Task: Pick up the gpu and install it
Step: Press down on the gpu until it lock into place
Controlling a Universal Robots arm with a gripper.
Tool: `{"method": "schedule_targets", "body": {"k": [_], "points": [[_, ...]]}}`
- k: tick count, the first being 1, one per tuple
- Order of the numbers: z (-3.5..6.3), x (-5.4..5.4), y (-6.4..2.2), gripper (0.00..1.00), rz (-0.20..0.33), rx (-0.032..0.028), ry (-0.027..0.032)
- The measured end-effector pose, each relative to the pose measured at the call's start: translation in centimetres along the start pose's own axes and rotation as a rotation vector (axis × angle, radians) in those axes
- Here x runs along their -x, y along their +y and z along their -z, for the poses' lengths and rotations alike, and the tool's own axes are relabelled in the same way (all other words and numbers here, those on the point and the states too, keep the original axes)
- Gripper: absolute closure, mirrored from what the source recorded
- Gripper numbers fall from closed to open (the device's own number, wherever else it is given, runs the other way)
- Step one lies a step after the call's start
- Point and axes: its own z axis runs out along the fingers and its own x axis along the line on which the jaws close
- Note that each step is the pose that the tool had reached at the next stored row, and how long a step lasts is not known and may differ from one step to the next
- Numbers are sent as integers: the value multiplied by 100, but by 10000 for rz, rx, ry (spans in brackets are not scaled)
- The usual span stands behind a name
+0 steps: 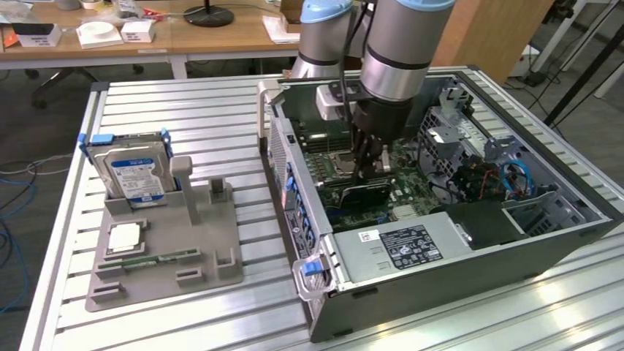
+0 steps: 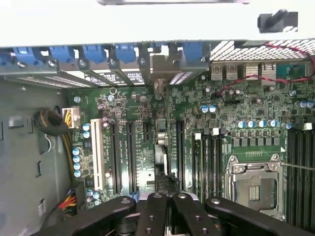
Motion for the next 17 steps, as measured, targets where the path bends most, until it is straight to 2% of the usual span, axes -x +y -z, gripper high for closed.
{"method": "schedule_targets", "body": {"k": [9,17], "points": [[18,-10,165,89,0,-4,2],[80,-17,274,89,-1,-3,3]]}}
